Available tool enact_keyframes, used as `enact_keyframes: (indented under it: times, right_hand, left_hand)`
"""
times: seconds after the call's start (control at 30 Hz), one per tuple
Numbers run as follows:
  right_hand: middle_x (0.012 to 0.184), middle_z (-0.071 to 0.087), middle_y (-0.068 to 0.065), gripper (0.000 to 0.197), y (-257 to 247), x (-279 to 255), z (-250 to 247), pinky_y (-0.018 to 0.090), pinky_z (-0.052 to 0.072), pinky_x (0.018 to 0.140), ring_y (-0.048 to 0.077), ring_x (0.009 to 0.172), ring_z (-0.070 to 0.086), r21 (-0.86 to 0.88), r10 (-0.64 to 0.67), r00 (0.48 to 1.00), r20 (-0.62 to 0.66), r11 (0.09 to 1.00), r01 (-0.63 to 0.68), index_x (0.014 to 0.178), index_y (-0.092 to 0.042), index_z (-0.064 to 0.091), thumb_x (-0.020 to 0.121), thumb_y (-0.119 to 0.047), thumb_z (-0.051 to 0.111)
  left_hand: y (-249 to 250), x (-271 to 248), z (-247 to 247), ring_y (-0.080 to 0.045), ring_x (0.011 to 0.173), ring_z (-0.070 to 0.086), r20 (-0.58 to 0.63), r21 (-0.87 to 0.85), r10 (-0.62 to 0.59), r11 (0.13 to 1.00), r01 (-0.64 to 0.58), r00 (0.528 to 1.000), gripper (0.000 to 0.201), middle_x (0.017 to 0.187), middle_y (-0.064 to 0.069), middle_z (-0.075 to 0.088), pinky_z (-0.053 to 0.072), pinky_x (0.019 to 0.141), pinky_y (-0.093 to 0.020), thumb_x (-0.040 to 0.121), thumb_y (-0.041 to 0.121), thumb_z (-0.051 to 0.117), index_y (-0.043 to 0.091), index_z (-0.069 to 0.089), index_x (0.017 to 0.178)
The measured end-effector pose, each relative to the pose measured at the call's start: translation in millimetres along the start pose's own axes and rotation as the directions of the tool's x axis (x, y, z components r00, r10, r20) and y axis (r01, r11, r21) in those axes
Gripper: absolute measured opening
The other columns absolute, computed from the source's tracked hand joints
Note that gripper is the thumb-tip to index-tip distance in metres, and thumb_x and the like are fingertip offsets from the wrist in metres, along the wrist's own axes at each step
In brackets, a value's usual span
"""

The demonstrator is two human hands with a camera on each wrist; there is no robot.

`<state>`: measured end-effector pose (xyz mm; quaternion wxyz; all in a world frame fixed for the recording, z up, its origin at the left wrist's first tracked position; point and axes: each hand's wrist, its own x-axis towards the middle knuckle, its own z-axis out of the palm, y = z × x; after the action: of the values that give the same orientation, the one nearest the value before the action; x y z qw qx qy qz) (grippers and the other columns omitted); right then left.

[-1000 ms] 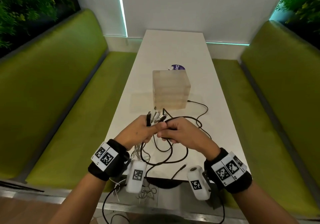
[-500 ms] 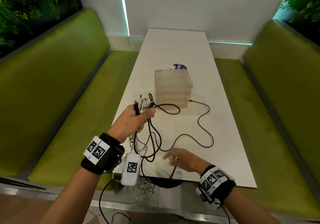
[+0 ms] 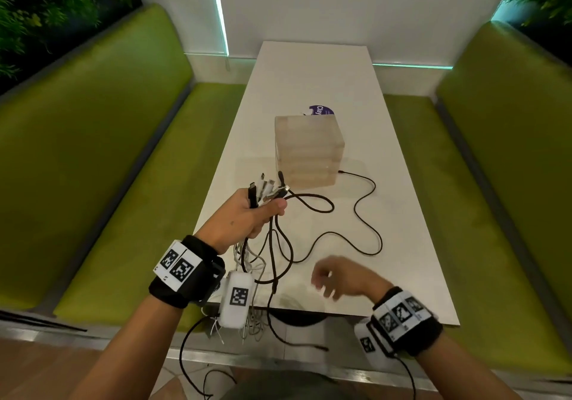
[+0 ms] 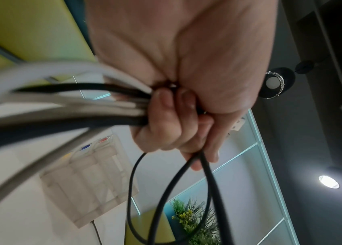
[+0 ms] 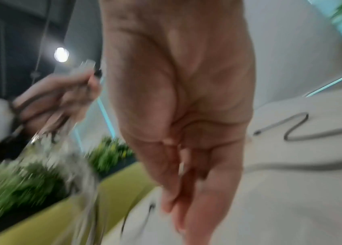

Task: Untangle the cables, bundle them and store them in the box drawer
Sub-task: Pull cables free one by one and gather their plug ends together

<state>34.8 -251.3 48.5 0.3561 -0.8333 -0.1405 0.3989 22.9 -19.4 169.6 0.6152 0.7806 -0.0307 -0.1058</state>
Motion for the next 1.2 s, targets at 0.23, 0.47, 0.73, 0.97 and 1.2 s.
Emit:
enact_keyframes:
  times: [0.23,0.47,0.73,0.97,1.2]
  right_hand:
    - [0.130,0.054,-0.013,0.036,-50.4,-30.3,-60.9,0.010,0.041,0.095,-0.006,0.115,0.051,0.169,-0.246,0.739,-0.627,0.883,0.438,0.134,-0.024,0.047,0.098,-0.023,0.049]
    - [0.089,0.068,0.008,0.019,-68.2,-39.2,-31.7,0.041,0.053,0.092,0.017,0.087,0.068,0.202,-0.398,0.897,-0.193,0.879,0.433,0.105,-0.012,0.065,0.092,-0.025,0.060]
    - [0.087,0.067,0.011,0.030,-24.3,-31.8,6.6,0.038,0.045,0.068,0.023,0.077,0.059,-0.316,-0.159,0.964,0.214,0.922,0.222,0.082,-0.015,0.068,0.077,-0.045,0.070]
    - [0.116,0.061,0.002,0.049,-15.7,-16.9,14.8,0.036,0.043,0.091,0.023,0.109,0.055,-0.482,0.080,0.971,0.225,0.875,0.039,0.122,-0.014,0.058,0.080,-0.036,0.071]
    - [0.142,0.045,0.002,0.041,-59.4,54.8,3.8,0.033,0.037,0.103,0.024,0.124,0.046,-0.461,-0.313,0.932,-0.183,0.865,0.200,0.134,-0.023,0.053,0.094,-0.013,0.051]
  left_hand:
    - [-5.9,-3.2,12.7,-0.009,0.043,0.027,0.165,0.168,-0.074,0.985,0.046,0.983,0.029,0.049,0.011,0.032,0.025,0.042,-0.021,0.091,0.031,0.063,0.028,0.062,0.062]
    - [-9.0,-5.8,18.6,-0.011,0.045,0.025,0.281,0.167,-0.044,0.986,-0.003,0.959,0.033,0.049,0.011,0.033,0.024,0.043,-0.024,0.091,0.033,0.061,0.004,0.059,0.078]
    - [-14.8,0.9,-10.0,-0.008,0.044,0.019,-0.101,-0.307,0.069,0.947,-0.097,0.993,0.025,0.053,0.008,0.025,0.019,0.041,-0.020,0.093,0.029,0.055,0.014,0.054,0.073]
    - [-3.8,0.8,-20.2,-0.003,0.040,0.018,-0.182,-0.474,0.091,0.864,-0.168,0.979,0.034,0.049,0.011,0.027,0.017,0.039,-0.016,0.091,0.039,0.058,0.012,0.047,0.073]
    - [-8.7,-2.0,-21.1,-0.003,0.040,0.018,-0.235,-0.521,0.053,0.836,-0.172,0.971,0.028,0.051,0.010,0.025,0.017,0.038,-0.017,0.091,0.035,0.049,0.012,0.048,0.075]
